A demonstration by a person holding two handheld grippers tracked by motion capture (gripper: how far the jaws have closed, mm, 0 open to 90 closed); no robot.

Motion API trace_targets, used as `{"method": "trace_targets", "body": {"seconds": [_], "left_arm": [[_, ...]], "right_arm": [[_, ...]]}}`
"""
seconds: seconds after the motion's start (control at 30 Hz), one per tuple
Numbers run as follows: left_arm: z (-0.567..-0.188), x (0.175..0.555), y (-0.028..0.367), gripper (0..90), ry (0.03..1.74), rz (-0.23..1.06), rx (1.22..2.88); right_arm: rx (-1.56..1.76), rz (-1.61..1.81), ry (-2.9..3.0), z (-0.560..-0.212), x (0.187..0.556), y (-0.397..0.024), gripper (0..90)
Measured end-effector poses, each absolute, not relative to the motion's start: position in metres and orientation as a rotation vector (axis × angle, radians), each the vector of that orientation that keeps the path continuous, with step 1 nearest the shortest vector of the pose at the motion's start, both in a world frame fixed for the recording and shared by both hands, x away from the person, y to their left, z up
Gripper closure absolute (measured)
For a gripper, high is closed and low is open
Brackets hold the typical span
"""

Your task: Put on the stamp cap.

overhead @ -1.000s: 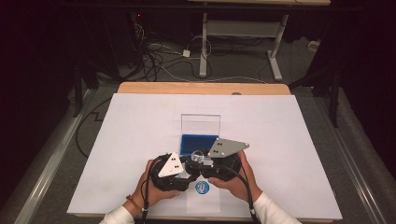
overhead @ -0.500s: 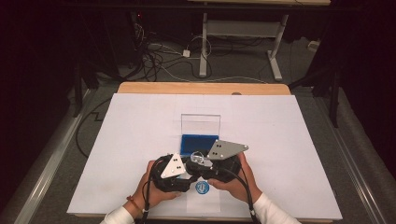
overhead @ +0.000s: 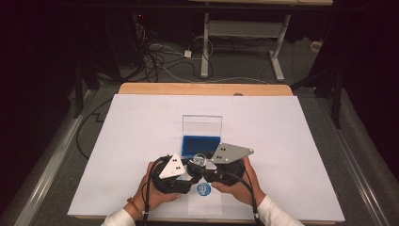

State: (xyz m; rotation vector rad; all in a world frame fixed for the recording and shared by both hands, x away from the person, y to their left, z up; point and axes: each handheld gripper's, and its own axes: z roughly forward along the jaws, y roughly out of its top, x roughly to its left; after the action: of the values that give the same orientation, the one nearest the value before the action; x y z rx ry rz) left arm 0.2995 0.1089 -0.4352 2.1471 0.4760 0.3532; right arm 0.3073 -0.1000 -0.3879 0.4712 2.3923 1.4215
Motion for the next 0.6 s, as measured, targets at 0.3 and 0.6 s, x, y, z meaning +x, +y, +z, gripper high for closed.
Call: {"method": "trace_targets", "body": {"seconds": [0.3, 0.6], "left_arm": [[-0.4328, 0.2944, 0.1039, 36.6, 0.441, 0.414, 2.205], [-0.4353, 0.2962, 0.1045, 36.5, 0.44, 0.404, 2.212]], "right_arm": [[0.459, 1.404, 2.409, -0.39, 0.3055, -0.0983, 57.0], [0.469, 1.397, 2.413, -0.3925, 0.3066, -0.0982, 57.0]]}}
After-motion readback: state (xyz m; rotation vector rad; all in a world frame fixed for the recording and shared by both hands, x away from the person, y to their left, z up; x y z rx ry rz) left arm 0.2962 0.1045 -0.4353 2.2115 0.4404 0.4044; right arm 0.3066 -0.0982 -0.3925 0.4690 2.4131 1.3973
